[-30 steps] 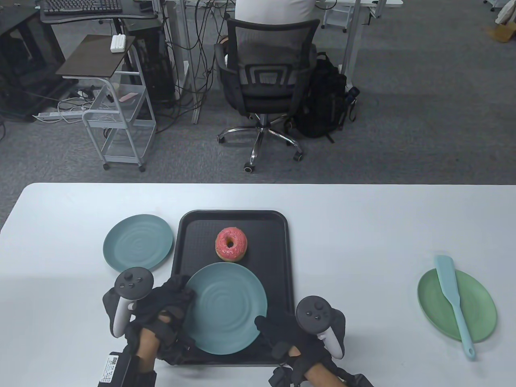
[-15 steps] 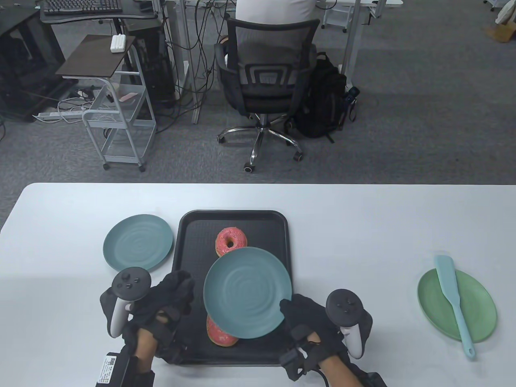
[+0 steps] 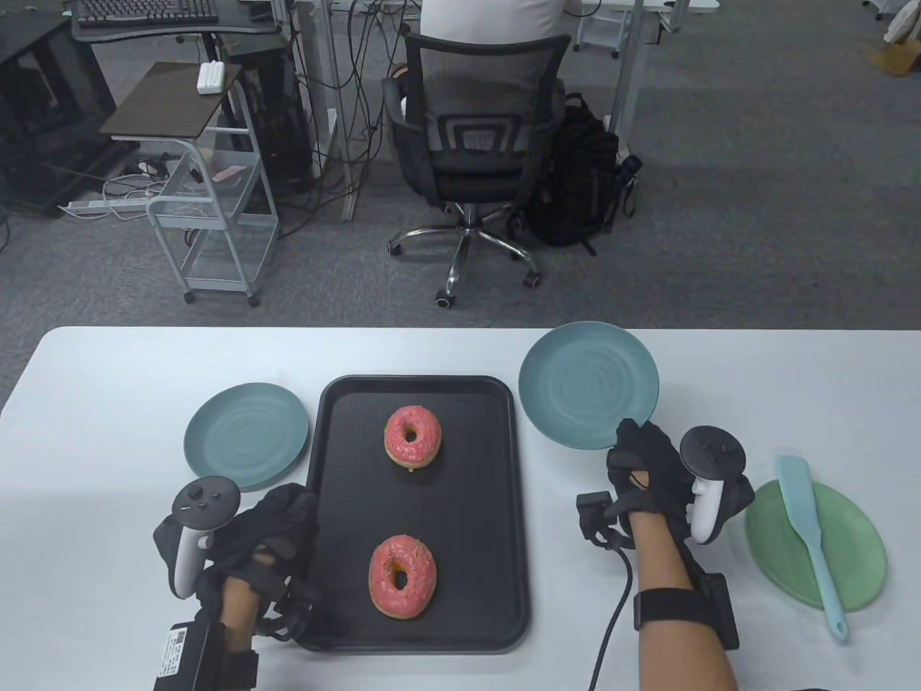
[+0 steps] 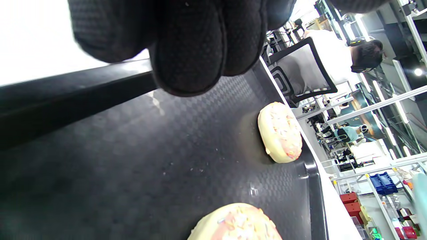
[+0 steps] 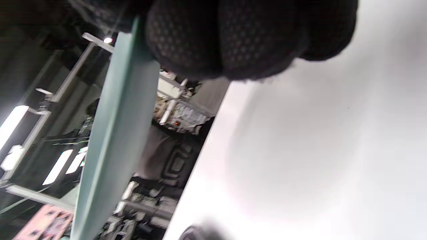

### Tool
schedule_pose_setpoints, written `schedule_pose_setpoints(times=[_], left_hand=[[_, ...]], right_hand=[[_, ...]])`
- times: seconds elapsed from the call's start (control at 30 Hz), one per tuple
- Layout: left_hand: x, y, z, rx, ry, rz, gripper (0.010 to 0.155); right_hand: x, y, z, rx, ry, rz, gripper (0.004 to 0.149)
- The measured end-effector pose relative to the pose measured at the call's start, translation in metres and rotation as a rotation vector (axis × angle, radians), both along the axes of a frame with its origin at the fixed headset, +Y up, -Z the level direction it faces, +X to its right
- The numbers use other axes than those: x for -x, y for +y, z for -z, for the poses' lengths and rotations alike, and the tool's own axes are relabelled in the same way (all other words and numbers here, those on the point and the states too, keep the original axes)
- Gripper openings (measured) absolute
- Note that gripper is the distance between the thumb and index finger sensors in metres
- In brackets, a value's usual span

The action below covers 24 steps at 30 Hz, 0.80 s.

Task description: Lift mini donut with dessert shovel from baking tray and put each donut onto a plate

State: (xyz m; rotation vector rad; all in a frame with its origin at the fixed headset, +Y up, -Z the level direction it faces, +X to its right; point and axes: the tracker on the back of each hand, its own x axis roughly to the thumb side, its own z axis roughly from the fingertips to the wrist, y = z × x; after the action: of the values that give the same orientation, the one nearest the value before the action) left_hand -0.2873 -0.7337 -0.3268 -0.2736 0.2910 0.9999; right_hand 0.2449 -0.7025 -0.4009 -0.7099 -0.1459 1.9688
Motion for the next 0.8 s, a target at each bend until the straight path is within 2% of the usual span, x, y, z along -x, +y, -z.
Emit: schedule_pose_setpoints(times=[0.07,0.17,0.3,0.5,0.7,0.8], left_hand=[[0.0,0.0,0.0,-0.001,0.001,-0.007,0.058],[0.0,0.001,0.0,0.001,-0.001,-0.009,0.058],[0.0,0.002,-0.001,0.002,0.003,-0.009,0.058],[0.002,0.002,-0.001,0.008,0.012,-0.009,0.058],[0.002,0.002,-0.002,0.016,0.01,-0.012,0.058],[0.002,0.002,-0.001,0.02,0.007,-0.016,0.058]], right_hand=[[-0.004,-0.016,0.018,0.052,-0.033,0.016,0.045],[-0.005,-0.036,0.038,0.139,0.023,0.083,0.045],[-0.005,-0.054,0.057,0.199,0.032,0.1,0.046],[-0.002,-0.067,0.072,0.23,0.033,0.07,0.046],[-0.003,-0.071,0.081,0.246,0.041,0.016,0.046],[-0.005,-0.072,0.082,0.256,0.04,0.053,0.046]])
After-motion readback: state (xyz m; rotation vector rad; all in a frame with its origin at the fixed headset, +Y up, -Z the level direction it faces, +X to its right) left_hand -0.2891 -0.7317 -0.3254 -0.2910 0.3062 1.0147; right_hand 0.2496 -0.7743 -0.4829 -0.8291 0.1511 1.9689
